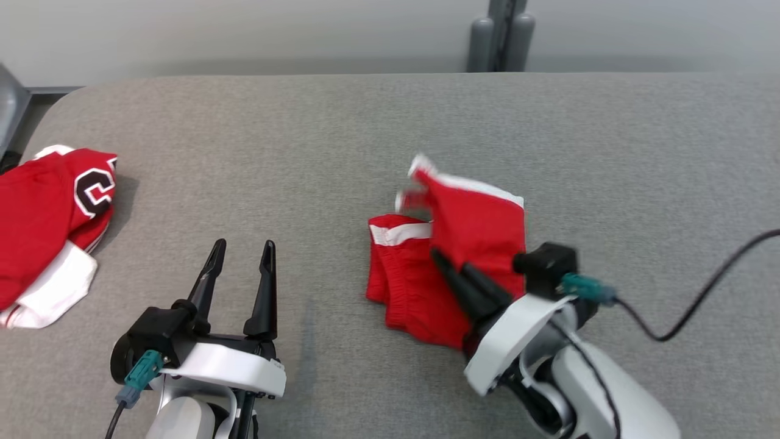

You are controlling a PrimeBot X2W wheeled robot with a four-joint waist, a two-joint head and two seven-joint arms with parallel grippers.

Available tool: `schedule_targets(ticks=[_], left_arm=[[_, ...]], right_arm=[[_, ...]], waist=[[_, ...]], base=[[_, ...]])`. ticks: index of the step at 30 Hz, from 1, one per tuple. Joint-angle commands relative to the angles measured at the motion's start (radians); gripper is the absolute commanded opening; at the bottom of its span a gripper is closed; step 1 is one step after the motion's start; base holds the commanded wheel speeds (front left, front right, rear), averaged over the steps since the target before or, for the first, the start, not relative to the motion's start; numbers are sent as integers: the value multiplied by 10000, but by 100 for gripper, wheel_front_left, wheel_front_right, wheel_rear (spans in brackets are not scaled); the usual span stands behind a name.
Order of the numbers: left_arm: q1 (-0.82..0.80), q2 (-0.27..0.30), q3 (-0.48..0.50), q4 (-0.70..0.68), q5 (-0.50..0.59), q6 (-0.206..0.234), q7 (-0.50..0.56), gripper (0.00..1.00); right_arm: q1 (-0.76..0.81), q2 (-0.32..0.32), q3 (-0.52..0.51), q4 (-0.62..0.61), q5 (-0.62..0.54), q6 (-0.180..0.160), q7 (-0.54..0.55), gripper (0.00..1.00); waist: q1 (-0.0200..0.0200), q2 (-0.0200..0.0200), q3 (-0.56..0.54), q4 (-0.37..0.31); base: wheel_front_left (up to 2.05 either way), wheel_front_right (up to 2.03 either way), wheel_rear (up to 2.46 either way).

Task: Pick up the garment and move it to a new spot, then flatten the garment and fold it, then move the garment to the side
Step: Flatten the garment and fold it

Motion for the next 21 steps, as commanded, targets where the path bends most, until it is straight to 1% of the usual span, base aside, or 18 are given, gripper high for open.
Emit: schedule_targets(ticks=[1, 5, 9, 10, 11, 12, 13, 17, 21], left_arm=[[-135, 21, 1, 27, -53, -39, -54, 100], [-168, 16, -10, 77, -53, -55, -88, 100], [-100, 11, 7, 138, -53, -16, -97, 100], [-87, 2, 3, 149, -51, -5, -107, 100], [-79, -5, -8, 159, -56, -6, -113, 100], [-76, -5, -15, 175, -60, -2, -117, 100], [-77, -3, -13, 189, -64, -2, -119, 100], [-77, 12, -22, 236, -48, 7, -137, 100], [-36, 63, -26, 273, -45, 11, -149, 100]], right_arm=[[51, -11, 309, 109, 29, 4, 90, 0], [223, 30, 1127, 421, -196, 4, 212, 0], [388, 47, 1486, 797, -654, 4, 187, 0], [398, 45, 1499, 872, -737, 4, 147, 18], [437, 50, 1512, 914, -777, 4, 109, 45], [473, 56, 1517, 937, -837, 4, 62, 78], [515, 58, 1524, 946, -911, 4, 18, 100], [568, 23, 1710, 639, -1186, 4, -219, 100], [708, -88, 1485, 137, -1384, 4, -552, 100]], waist=[[0, -1, 38, 207], [0, -1, 107, 383], [0, -1, 120, 371], [0, -1, 117, 357], [0, -1, 115, 342], [0, -1, 116, 323], [0, -1, 111, 298], [0, -1, 71, 206], [0, -1, -4, 126]], base=[[0, 0, 0], [0, 0, 0], [0, 0, 0], [0, 0, 0], [0, 0, 0], [0, 0, 0], [0, 0, 0], [0, 0, 0], [0, 0, 0]])
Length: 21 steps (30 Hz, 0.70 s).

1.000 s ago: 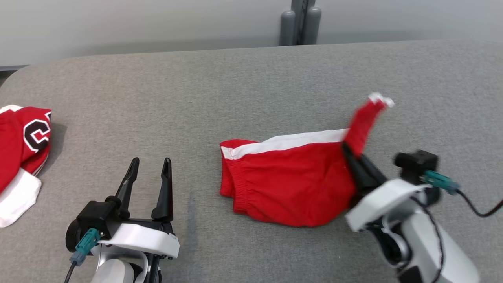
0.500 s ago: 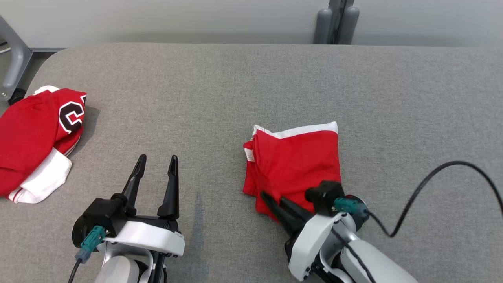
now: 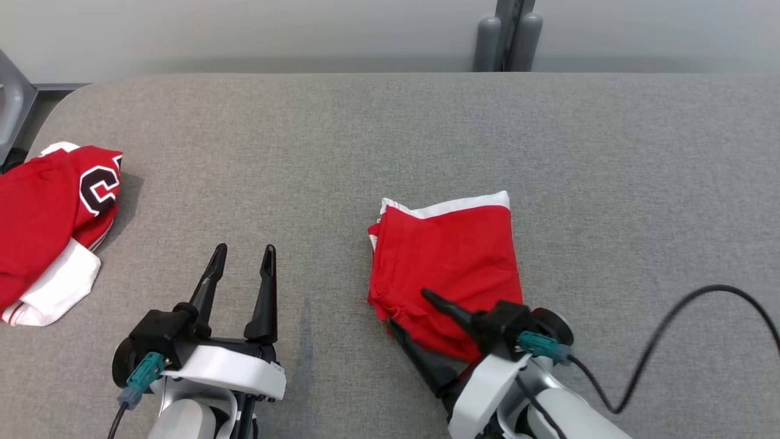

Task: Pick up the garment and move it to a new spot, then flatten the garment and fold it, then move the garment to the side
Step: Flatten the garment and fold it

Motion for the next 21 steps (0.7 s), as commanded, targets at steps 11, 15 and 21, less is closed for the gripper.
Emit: schedule_targets(ticks=[11, 15, 21], left_arm=[[378, 308, 143, -13, -3, 231, 9, 100], [506, 429, 220, -152, -32, 331, 64, 100], [641, 566, 235, -306, -42, 421, 157, 100]], right_arm=[[1169, -90, -3314, -1189, -598, 4, -871, 100], [1622, -53, -4926, -1354, -927, 4, -897, 100], [2120, -33, -6481, -1585, -1265, 4, -773, 100]], waist=[[0, 0, -504, -335], [0, 0, -612, -407], [0, 0, -663, -440]], base=[[0, 0, 0], [0, 0, 0], [0, 0, 0]])
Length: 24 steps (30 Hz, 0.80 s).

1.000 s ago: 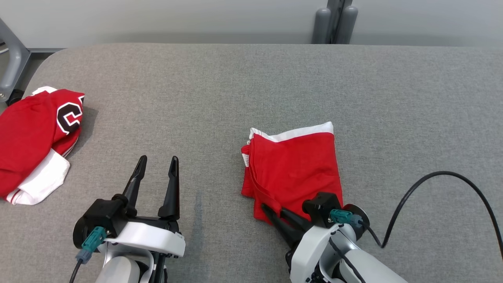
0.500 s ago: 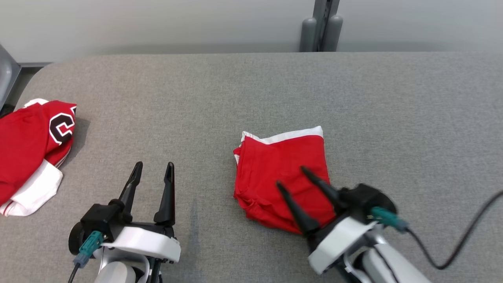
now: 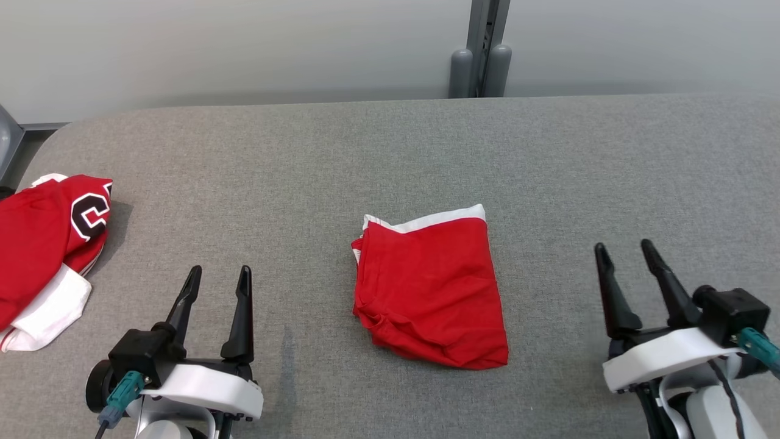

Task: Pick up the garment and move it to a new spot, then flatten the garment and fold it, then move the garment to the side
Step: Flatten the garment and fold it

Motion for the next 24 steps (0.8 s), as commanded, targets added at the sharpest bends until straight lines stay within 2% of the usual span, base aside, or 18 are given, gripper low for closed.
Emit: schedule_targets(ticks=[1, 18, 19, 20, 21, 24], left_arm=[[28, 69, 39, -49, -29, 45, -6, 100], [-82, 212, -119, -263, -42, 132, 144, 100], [-114, 211, -135, -273, -45, 131, 141, 100], [-143, 214, -146, -280, -49, 127, 147, 100], [-177, 214, -163, -280, -49, 121, 148, 100], [-269, 191, -206, -274, -66, 98, 140, 100]], right_arm=[[82, -1, -97, -94, -60, 4, 38, 100], [113, 142, -427, -220, -179, 4, 132, 100], [71, 148, -386, -189, -183, 4, 158, 93], [-1, 144, -397, -142, -174, 4, 124, 37], [-58, 140, -368, -68, -160, 4, 103, 0], [-216, 147, -51, 151, -192, 4, 145, 0]], waist=[[0, 0, 8, 0], [0, 0, 213, 92], [0, 0, 241, 115], [0, 0, 272, 140], [0, 0, 304, 169], [0, 0, 391, 275]], base=[[0, 0, 0], [0, 0, 0], [0, 0, 0], [0, 0, 0], [0, 0, 0], [0, 0, 0]])
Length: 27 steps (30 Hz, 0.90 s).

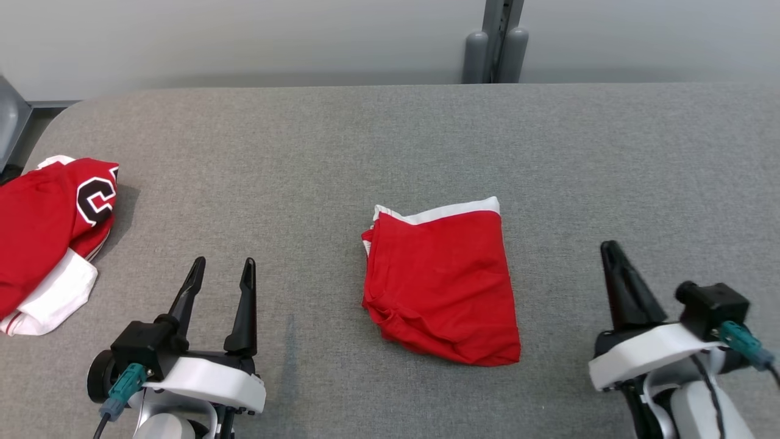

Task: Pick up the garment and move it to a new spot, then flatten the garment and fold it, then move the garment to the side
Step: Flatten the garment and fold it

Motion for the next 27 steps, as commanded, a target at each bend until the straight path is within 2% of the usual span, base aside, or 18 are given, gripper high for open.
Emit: schedule_targets(ticks=[1, 4, 5, 9, 15, 21, 27], left_arm=[[-192, 21, -13, -19, -23, 3, -20, 100], [-244, 7, -42, 3, -44, -26, -39, 100], [-322, -4, -66, 31, -63, -53, -61, 100], [-442, -39, -91, 100, -95, -72, -109, 100], [-584, -86, -112, 228, -126, -116, -200, 100], [-610, -94, -110, 309, -111, -126, -264, 100], [-664, -98, -94, 350, -146, -141, -311, 100]], right_arm=[[-234, -24, 334, 180, -37, 4, 22, 0], [-497, -78, 909, 418, 89, 4, 44, 0], [-812, -156, 1622, 727, 217, 4, 69, 0], [-1543, -191, 3306, 1423, 658, 4, 15, 0], [-2490, -267, 5337, 2728, 1624, 4, -165, 0], [-3026, -324, 6796, 3771, 2693, 4, -333, 0], [-3467, -377, 8109, 4111, 3555, 4, -600, 0]], waist=[[0, 0, 79, 104], [0, 0, 164, 197], [0, 0, 239, 287], [0, 0, 382, 481], [0, 0, 509, 761], [0, 0, 598, 862], [0, 0, 688, 820]], base=[[0, 0, 0], [0, 0, 0], [0, 0, 0], [0, 0, 0], [0, 0, 0], [0, 0, 0], [0, 0, 0]])
